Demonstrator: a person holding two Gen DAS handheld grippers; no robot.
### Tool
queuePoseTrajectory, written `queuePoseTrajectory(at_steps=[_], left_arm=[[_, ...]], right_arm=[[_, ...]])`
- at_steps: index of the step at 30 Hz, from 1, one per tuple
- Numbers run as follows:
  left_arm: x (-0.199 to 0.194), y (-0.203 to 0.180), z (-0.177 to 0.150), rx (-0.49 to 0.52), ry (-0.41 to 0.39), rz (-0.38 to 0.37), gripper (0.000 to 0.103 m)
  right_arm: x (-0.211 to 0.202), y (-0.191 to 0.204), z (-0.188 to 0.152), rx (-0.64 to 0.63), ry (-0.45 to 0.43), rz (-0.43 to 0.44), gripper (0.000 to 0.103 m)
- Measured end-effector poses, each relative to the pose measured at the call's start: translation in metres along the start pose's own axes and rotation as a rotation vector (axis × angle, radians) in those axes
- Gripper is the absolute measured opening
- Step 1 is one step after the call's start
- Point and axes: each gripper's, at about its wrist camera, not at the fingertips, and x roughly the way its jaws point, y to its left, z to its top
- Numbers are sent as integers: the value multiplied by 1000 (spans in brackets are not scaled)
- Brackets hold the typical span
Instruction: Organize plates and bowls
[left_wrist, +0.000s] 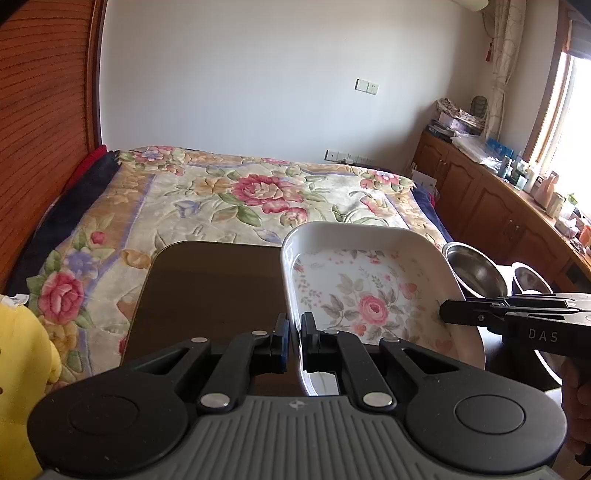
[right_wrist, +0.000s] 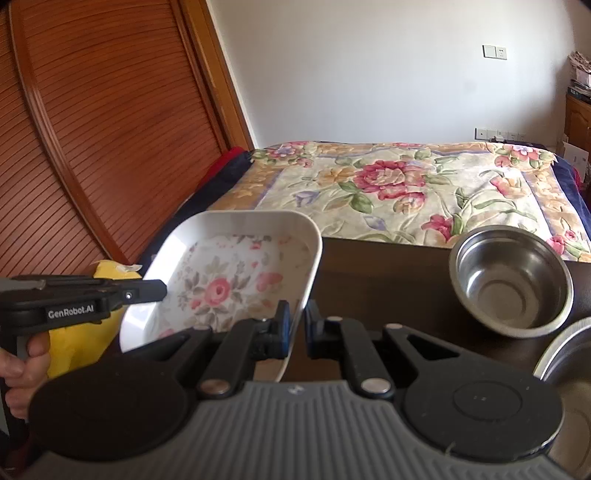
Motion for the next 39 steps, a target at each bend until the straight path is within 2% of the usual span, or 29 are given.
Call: queuePoseTrajectory(at_steps=[12, 28, 39], left_arm=[[-43, -11, -30, 25, -45, 4, 34], [-85, -49, -77, 31, -75, -46, 34], [-94, -63, -119, 8, -43, -71, 34]], right_arm=[[-37, 11, -21, -30, -26, 21, 10], [-92, 1, -63, -53, -42, 12, 10], [-107, -3, -99, -64, -13, 3, 10]])
